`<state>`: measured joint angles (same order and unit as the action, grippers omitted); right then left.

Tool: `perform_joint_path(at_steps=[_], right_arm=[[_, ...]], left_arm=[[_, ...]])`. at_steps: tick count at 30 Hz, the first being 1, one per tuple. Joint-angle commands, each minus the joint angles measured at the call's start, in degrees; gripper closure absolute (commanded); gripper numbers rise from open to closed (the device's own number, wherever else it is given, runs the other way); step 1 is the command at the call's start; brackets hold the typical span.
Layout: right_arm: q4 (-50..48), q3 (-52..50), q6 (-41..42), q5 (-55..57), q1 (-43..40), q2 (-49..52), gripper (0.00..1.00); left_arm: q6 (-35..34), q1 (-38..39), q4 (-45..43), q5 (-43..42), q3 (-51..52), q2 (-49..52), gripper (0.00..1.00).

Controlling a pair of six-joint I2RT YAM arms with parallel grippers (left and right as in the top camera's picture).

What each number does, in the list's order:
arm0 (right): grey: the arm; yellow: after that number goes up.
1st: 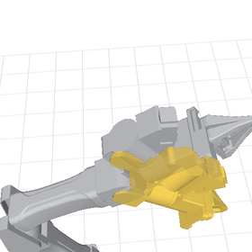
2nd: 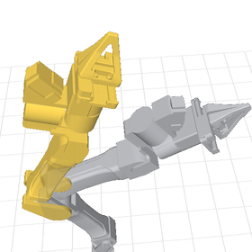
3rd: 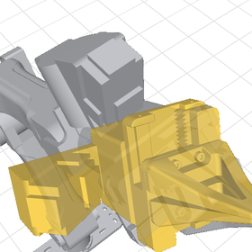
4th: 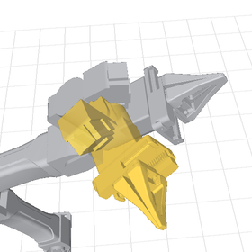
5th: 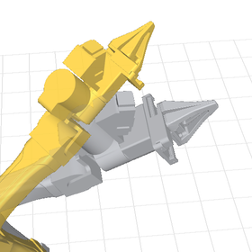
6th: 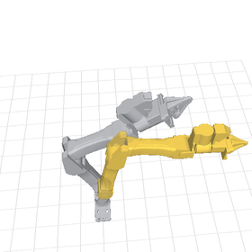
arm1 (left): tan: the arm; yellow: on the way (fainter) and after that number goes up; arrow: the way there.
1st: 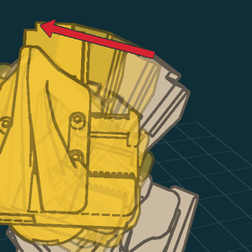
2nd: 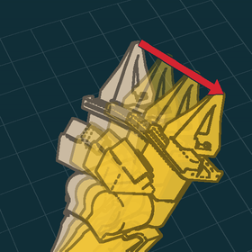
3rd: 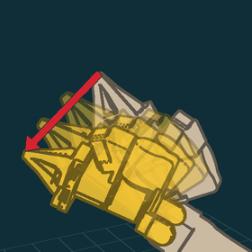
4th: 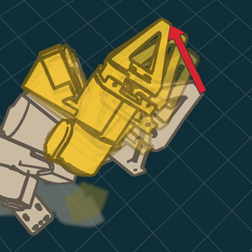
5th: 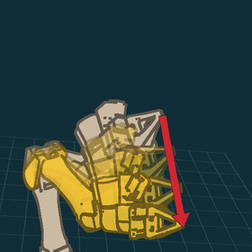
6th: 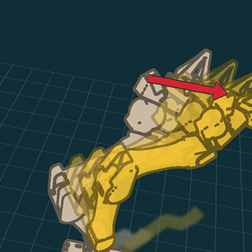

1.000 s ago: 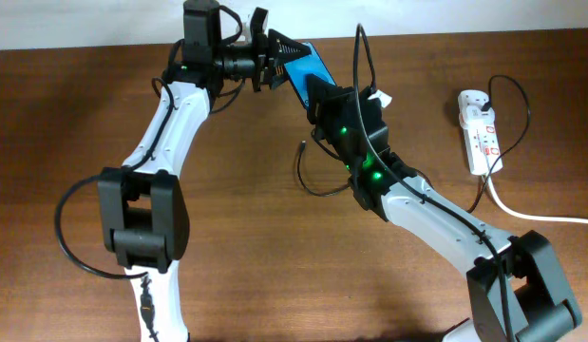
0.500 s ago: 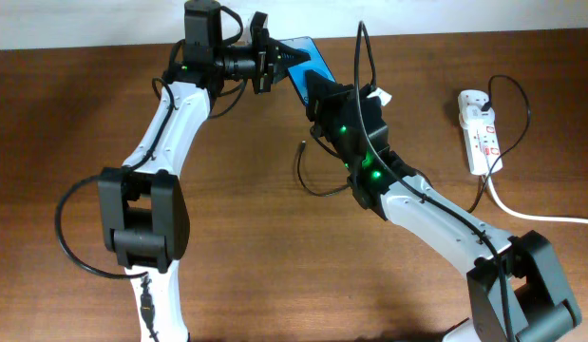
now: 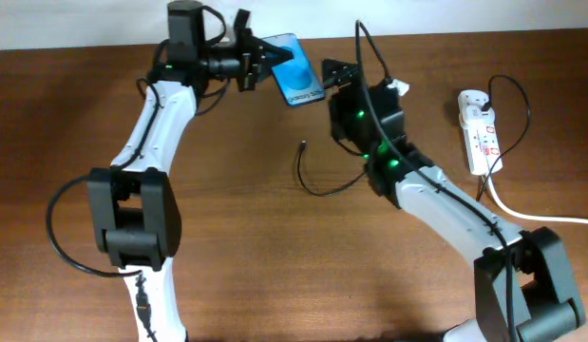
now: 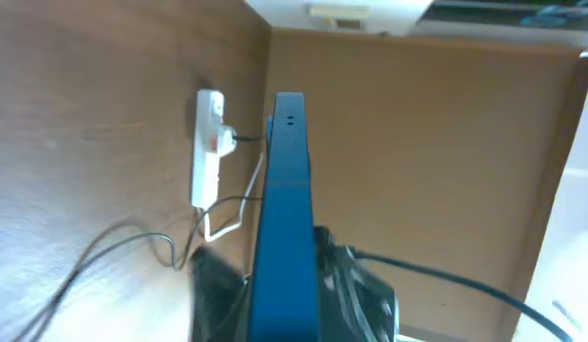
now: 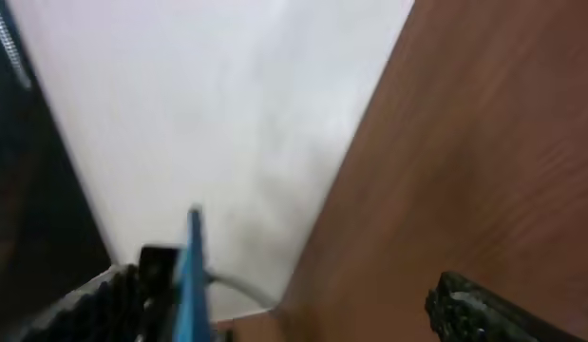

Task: Plug charger to phone and switch on socket
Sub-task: 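Regrasp the phone's top edge with left gripper, release right gripper, then move the right gripper to the cable end and grasp the USB-C plug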

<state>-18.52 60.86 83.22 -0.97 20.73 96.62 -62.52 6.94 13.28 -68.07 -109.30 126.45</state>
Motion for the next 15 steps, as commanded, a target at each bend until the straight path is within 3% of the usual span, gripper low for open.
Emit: perform_joint_path(at_steps=[1,5,8,11,15], right_arm=[[1.81,0.33,-14.69,-10.10,-4.98,0.24,0.02],[8.22,0.42,-23.74,-17.20,-9.20,0.24,0.02],[22.73,4.98,-33.83,-19.41,-10.03,0.24,0.02],[44.04,15.98,-45.64,-15.72,-9.92,0.24,0.02],[55.67,23.80,-51.71,-14.49,-9.86,0.31,0.02]], left_arm=[[7.02,-3.34,2.47,-2.10,-0.52,0.28,1.00],[11.15,-5.35,2.40,-8.48,-0.52,0.28,1.00],[13.18,-7.08,2.43,-12.17,-0.52,0.28,1.00],[13.16,-9.18,2.47,-13.46,-0.52,0.28,1.00],[13.14,-12.33,2.49,-14.71,-0.52,0.28,1.00]])
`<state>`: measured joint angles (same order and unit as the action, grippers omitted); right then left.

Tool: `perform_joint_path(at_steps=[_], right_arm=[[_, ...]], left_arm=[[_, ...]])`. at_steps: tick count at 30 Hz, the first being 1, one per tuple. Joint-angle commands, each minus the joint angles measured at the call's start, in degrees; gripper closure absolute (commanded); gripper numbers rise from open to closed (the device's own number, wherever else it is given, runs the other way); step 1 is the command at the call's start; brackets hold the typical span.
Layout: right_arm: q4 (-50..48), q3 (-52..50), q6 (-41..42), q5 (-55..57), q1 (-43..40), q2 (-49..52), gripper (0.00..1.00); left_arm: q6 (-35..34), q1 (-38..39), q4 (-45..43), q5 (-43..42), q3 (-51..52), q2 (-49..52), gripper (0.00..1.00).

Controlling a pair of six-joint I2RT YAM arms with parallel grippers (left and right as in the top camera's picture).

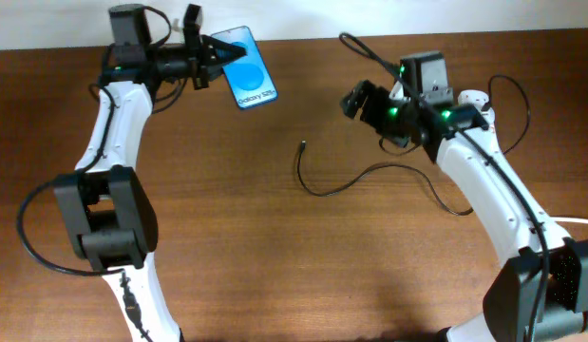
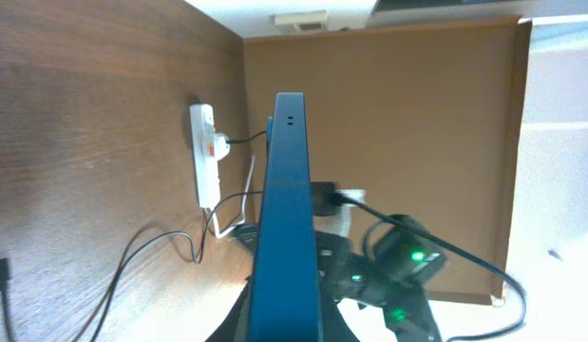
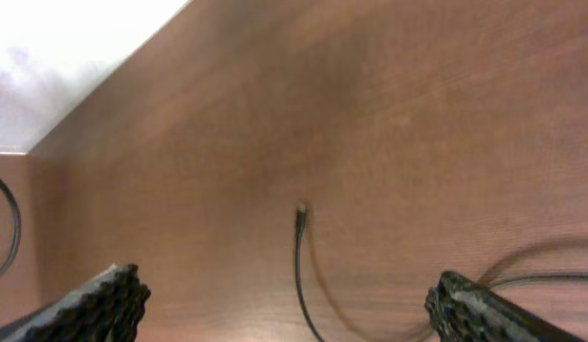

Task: Plug charger to phone and switch on socket
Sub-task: 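Move the right gripper to the cable end and grasp the USB-C plug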

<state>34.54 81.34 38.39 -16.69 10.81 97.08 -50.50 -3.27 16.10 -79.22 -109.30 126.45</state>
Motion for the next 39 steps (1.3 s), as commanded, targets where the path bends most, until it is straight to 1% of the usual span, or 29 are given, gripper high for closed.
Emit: perform_joint_path(at_steps=[1,5,8,11,12,13,14,15,16,17,18,20,22,24,25,28,30,39], right_arm=[[2.75,3.32,-6.88,0.98,0.07,-0.15,0.02],[2.75,4.35,-6.97,-3.41,1.90,6.12,0.02],[2.69,7.69,-6.60,-5.20,5.81,14.99,0.02],[2.08,8.02,-6.29,-5.62,7.45,20.76,0.02],[1.22,8.00,-4.98,-5.66,7.54,21.66,0.00],[0.57,7.91,-3.39,-5.62,7.89,22.16,0.10],[-0.59,7.93,-3.43,-5.57,8.41,22.34,0.16],[-2.10,7.91,-3.41,-4.70,9.20,22.34,0.34],[-3.26,7.91,-3.39,-3.52,9.88,22.34,0.38],[-4.02,7.91,-2.95,-2.73,10.34,22.36,0.39],[-4.50,7.72,-0.55,-1.70,10.62,22.36,0.41],[-5.22,7.58,1.16,-1.73,10.62,22.71,0.48],[-5.44,7.58,1.20,-2.16,10.67,23.80,0.51],[-5.49,7.58,3.02,-2.32,11.06,25.88,0.59],[-5.81,7.58,3.06,-2.36,11.28,26.77,0.61],[-6.12,7.58,3.04,-2.14,11.34,28.17,0.63],[-6.14,7.58,3.04,-2.86,11.37,29.16,0.67],[-8.46,7.58,3.06,-4.13,12.92,30.82,0.69]], left_arm=[[1.11,-2.67,-0.33,-3.76,-0.52,0.28,1.00],[1.09,-5.22,0.33,-4.57,-0.52,0.28,1.00],[1.09,-5.20,0.33,-4.50,-0.52,0.28,1.00],[1.09,-4.61,0.33,-4.42,-0.52,0.28,1.00],[1.11,-4.61,0.33,-4.42,-0.52,0.28,1.00],[1.09,-4.61,0.33,-4.42,-0.52,0.28,1.00],[1.11,-4.61,0.33,-4.42,-0.52,0.28,1.00],[1.11,-4.61,0.33,-4.42,-0.52,0.28,1.00],[1.11,-4.61,0.33,-4.42,-0.52,0.28,1.00],[1.11,-4.61,0.33,-4.42,-0.52,0.28,1.00],[1.11,-4.61,0.33,-4.42,-0.52,0.28,1.00],[1.11,-4.61,0.33,-4.42,-0.52,0.28,1.00],[1.09,-4.61,0.33,-4.42,-0.52,0.28,1.00],[1.11,-4.61,0.33,-4.44,-0.52,0.28,1.00],[1.09,-4.61,0.33,-4.55,-0.52,0.28,1.00],[1.09,-4.61,0.74,-4.61,-0.52,0.28,1.00],[1.09,-4.61,0.74,-4.61,-0.52,0.28,1.00],[1.09,-4.61,0.74,-4.61,-0.52,0.28,1.00]])
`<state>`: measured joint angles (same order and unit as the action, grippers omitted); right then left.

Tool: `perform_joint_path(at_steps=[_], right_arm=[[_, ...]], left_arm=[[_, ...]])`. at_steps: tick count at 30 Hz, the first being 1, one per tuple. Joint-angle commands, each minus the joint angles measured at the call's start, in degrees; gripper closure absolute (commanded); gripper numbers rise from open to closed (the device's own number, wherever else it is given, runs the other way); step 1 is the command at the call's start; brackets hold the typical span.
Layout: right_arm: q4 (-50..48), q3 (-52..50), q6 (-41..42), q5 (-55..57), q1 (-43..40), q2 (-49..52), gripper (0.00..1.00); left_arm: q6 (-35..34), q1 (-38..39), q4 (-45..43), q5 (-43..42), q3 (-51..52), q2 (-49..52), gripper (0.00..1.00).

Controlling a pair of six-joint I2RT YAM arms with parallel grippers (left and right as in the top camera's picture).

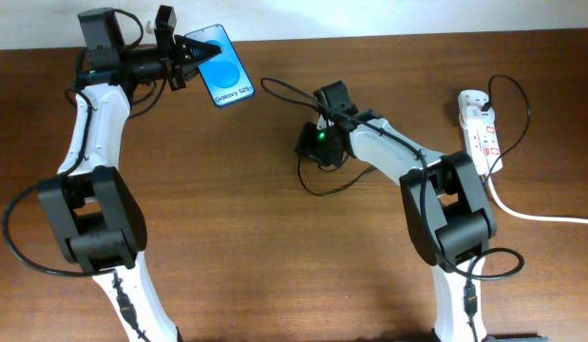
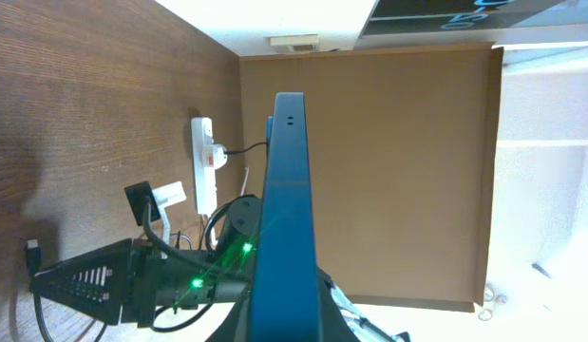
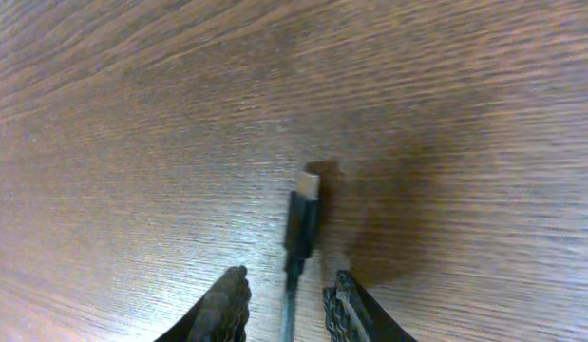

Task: Plug charger to phone and switch on socket
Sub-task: 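Move the right gripper to the cable end and grasp the USB-C plug, then carry the plug up to the phone's bottom port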

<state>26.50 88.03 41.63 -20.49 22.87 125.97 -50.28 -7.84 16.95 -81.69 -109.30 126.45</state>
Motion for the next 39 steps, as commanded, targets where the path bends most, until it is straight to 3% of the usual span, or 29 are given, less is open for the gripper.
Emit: perform_joint_path(at_steps=[1,7,12,20,24,30,35,39], right_arm=[[-0.42,0.90,-0.17,-0.35,0.85,2.82,0.73],[-0.81,0.90,0.87,-0.70,0.68,4.50,0.76],[0.07,0.90,0.46,-0.79,-0.92,4.48,0.96],[-1.64,0.92,-27.08,-30.91,-9.53,-6.40,0.96],[1.14,0.92,-29.46,-33.57,-9.94,-15.58,0.96],[16.31,0.92,-34.88,-33.05,-11.43,-31.69,0.96],[26.69,0.90,-36.89,-33.11,-9.92,-36.70,0.96],[24.76,-2.10,-34.80,-33.11,-6.56,-36.70,0.96]], left_arm=[[0.90,-0.04,-0.11,-2.14,-0.52,0.28,1.00],[0.87,-0.04,-0.11,-2.16,-0.52,0.28,1.00],[0.87,-0.04,-0.11,-2.25,-0.52,0.28,1.00],[3.67,-0.04,-0.17,-6.23,-0.52,0.28,1.00],[4.04,-0.04,-0.24,-8.00,-0.52,0.28,1.00],[5.01,0.81,-0.35,-8.07,-0.52,0.28,1.00],[5.01,4.66,-0.37,-8.13,-0.52,0.28,1.00],[4.98,5.90,-0.33,-8.15,-0.52,0.28,1.00]])
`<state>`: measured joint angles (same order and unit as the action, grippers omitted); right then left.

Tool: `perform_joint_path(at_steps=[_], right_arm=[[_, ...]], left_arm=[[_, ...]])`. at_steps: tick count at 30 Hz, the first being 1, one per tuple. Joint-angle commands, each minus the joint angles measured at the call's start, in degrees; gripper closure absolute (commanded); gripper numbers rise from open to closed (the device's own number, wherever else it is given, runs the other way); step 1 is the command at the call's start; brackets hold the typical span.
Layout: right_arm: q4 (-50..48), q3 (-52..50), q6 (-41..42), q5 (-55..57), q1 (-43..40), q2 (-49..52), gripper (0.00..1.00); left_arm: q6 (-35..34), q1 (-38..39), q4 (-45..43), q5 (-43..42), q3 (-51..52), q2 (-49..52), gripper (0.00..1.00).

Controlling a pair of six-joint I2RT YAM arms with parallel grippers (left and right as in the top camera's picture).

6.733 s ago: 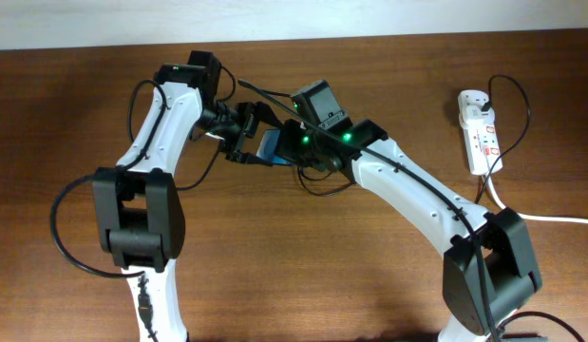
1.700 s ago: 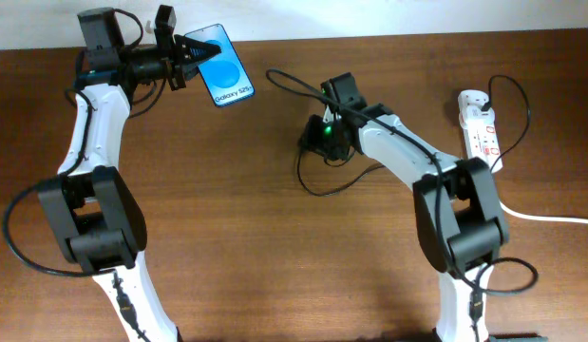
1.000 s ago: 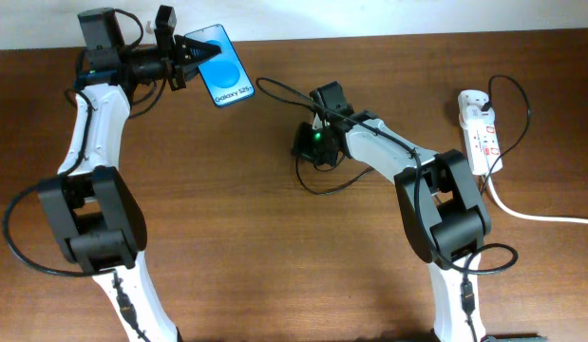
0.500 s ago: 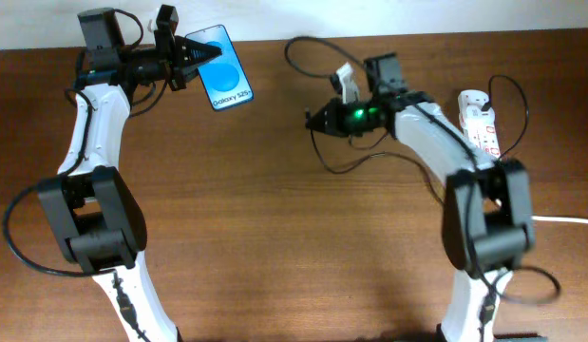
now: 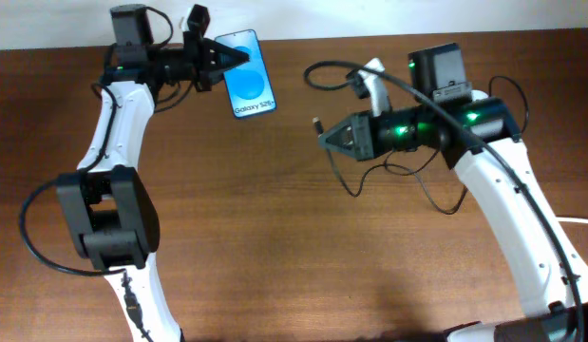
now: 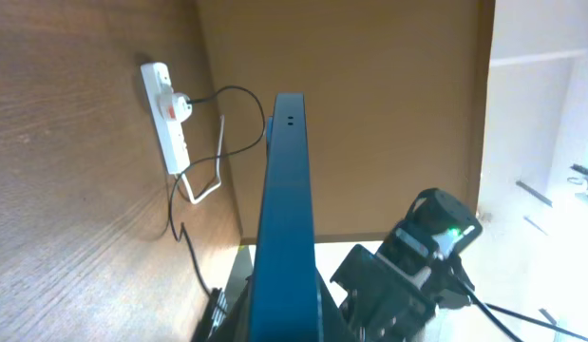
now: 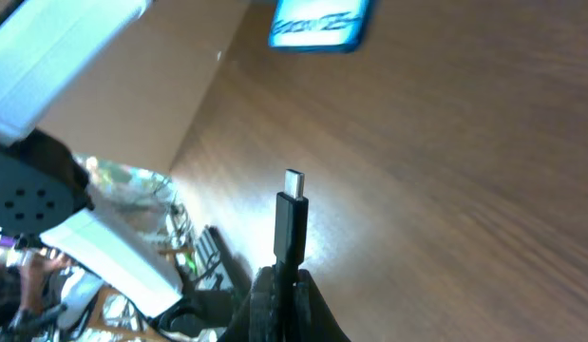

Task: Plug charger to phone and switch on socket
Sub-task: 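Carry the plug up to the phone's bottom port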

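Observation:
A blue phone (image 5: 251,71) is held on edge above the table's back left by my left gripper (image 5: 220,57), which is shut on it. In the left wrist view the phone (image 6: 286,180) shows edge-on, running up from the jaws. My right gripper (image 5: 330,138) is shut on the black charger plug (image 5: 317,124), held off the table with its metal tip pointing left toward the phone. In the right wrist view the plug (image 7: 291,220) sticks up from the closed fingers, with the phone (image 7: 322,21) far ahead. The white socket strip (image 6: 168,114) lies at the far right.
The black charger cable (image 5: 388,176) loops over the brown table (image 5: 275,256) under the right arm. A white mains lead (image 5: 578,220) runs off the right edge. In the overhead view the right arm covers the socket strip.
My right gripper stood open astride the plug on the table; now it is shut on it and holds it raised, tip toward the phone. The left gripper with the phone has moved slightly right.
The left gripper first held the phone at the back centre, close to the right gripper, with the cable lying loose. The phone was then further left and the right arm back at the right. Later the right gripper straddled the plug; now it holds it lifted.

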<state>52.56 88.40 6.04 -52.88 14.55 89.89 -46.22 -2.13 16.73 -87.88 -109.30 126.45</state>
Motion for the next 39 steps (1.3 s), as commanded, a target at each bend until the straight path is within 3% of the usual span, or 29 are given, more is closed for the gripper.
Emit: perform_joint_path(at_steps=[1,6,8,17,39], right_arm=[[-6.10,-6.14,4.22,-0.70,3.28,-0.72,0.96],[-38.56,-22.12,22.21,-0.66,9.14,-1.03,0.96],[-43.74,-22.58,25.29,1.36,10.73,-1.03,0.96],[-45.35,-22.58,30.93,10.05,11.32,-1.01,0.96],[-47.43,-22.58,32.17,9.42,10.34,-1.01,0.96]], left_arm=[[0.90,0.24,-0.11,-1.95,-0.52,0.28,1.00],[0.87,0.24,1.40,-1.90,-0.52,0.28,1.00],[0.90,0.33,2.47,-1.92,-0.52,0.28,1.00],[0.92,3.78,2.43,-1.07,-0.52,0.28,1.00],[0.94,3.89,0.50,-2.32,-0.52,0.28,1.00]])
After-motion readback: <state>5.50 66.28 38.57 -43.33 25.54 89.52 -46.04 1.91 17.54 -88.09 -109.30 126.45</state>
